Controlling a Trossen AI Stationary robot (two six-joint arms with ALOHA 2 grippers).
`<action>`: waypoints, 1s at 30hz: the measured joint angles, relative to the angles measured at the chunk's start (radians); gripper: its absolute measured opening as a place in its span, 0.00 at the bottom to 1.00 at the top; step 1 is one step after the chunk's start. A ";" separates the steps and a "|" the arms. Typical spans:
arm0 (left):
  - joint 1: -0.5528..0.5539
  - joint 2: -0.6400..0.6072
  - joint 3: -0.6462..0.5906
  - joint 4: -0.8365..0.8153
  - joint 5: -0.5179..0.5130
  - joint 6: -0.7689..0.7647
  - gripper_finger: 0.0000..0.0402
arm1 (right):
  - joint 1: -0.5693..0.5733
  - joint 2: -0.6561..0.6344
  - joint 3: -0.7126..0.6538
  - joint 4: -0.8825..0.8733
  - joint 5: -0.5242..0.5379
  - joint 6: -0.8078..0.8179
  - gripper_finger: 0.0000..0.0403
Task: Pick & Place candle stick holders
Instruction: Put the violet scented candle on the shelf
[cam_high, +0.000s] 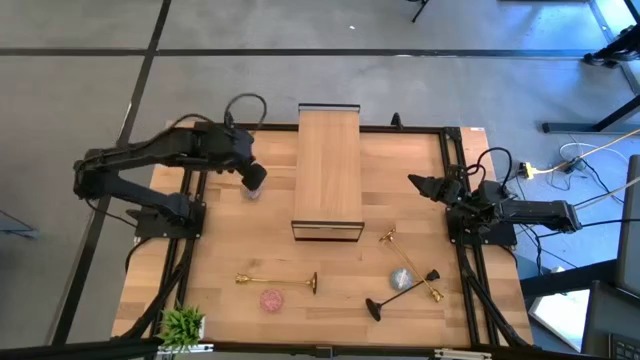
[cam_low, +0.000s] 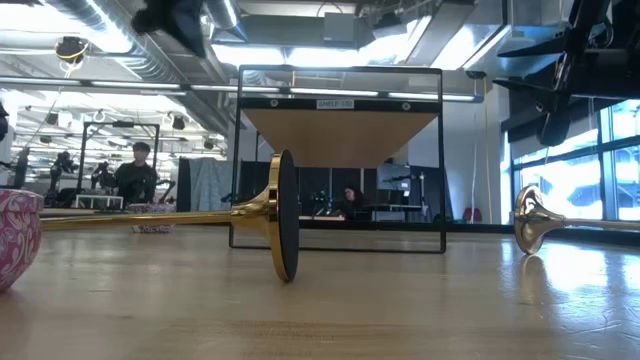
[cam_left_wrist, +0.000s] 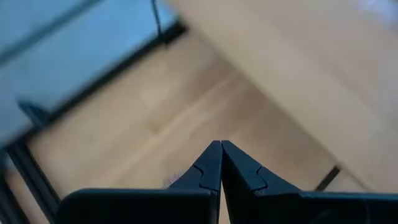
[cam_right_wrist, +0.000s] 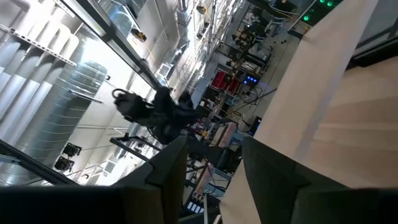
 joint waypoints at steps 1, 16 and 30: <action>0.013 0.007 -0.028 0.000 0.018 -0.033 0.01 | 0.000 0.000 0.000 -0.002 0.000 0.000 0.39; 0.179 0.054 -0.445 0.249 0.294 -0.077 0.01 | 0.000 0.000 0.000 -0.056 0.027 0.045 0.39; 0.277 0.069 -0.468 0.329 0.340 0.052 0.44 | 0.000 0.000 0.000 -0.059 0.026 0.053 0.39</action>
